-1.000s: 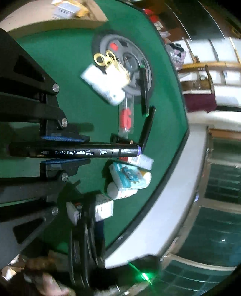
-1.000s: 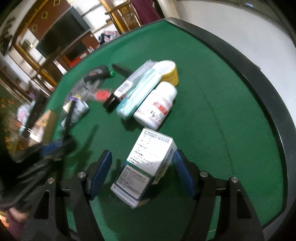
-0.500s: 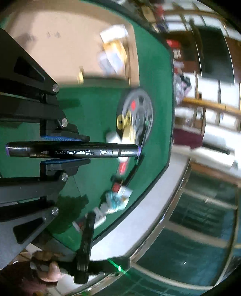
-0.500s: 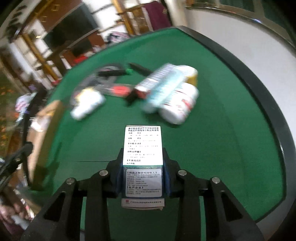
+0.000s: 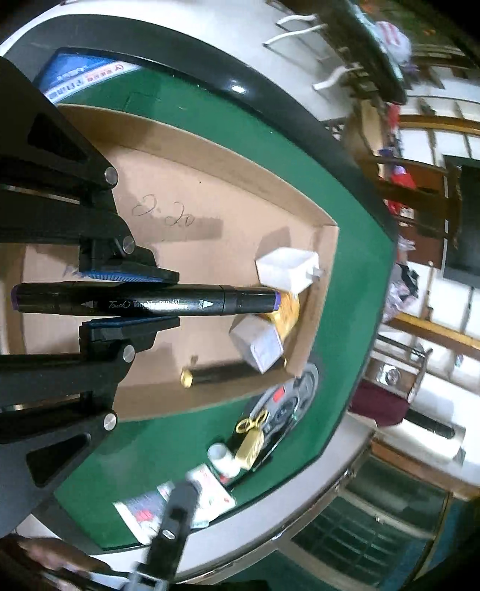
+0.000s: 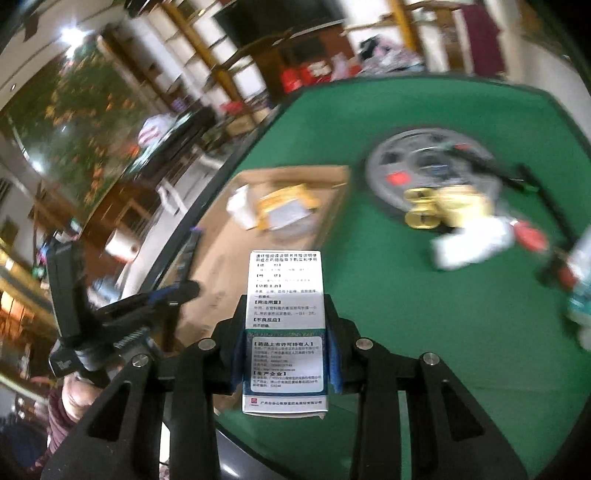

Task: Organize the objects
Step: 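Lower the medicine box and marker into the cardboard box and open both tools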

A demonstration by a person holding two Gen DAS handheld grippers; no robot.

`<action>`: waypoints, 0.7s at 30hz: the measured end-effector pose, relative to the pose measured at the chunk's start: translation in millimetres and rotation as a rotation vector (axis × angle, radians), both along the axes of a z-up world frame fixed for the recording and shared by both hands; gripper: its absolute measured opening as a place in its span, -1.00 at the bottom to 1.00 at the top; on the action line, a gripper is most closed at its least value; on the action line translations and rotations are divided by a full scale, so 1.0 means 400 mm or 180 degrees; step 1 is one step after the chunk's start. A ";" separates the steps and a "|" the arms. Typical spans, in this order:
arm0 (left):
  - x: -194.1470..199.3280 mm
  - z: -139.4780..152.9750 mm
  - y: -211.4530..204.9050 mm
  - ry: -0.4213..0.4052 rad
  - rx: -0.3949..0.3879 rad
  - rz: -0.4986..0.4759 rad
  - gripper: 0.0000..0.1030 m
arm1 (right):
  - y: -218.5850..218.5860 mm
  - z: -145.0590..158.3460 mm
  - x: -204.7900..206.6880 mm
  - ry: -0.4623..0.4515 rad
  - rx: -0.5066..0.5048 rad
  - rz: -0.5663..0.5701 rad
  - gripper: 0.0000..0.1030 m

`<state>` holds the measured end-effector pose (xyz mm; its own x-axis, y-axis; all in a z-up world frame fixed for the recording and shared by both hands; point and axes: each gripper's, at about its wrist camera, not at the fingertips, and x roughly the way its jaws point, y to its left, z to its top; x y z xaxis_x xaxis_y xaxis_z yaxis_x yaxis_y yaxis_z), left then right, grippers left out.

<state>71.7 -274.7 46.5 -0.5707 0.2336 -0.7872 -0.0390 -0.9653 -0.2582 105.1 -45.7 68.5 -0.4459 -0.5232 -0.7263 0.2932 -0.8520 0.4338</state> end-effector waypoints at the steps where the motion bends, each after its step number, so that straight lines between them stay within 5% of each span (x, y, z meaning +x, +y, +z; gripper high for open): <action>1: -0.013 -0.010 -0.005 -0.0046 0.0019 0.0002 -0.75 | -0.032 -0.011 -0.016 -0.0053 -0.0005 0.0052 -0.37; 9: -0.120 -0.088 -0.035 -0.0472 0.0067 0.0106 -0.75 | -0.162 -0.125 -0.127 -0.0509 0.0039 0.0071 -0.36; 21: -0.169 -0.086 -0.033 -0.0429 0.0388 0.0094 -0.76 | -0.157 -0.149 -0.198 -0.0498 0.0345 -0.0101 -0.36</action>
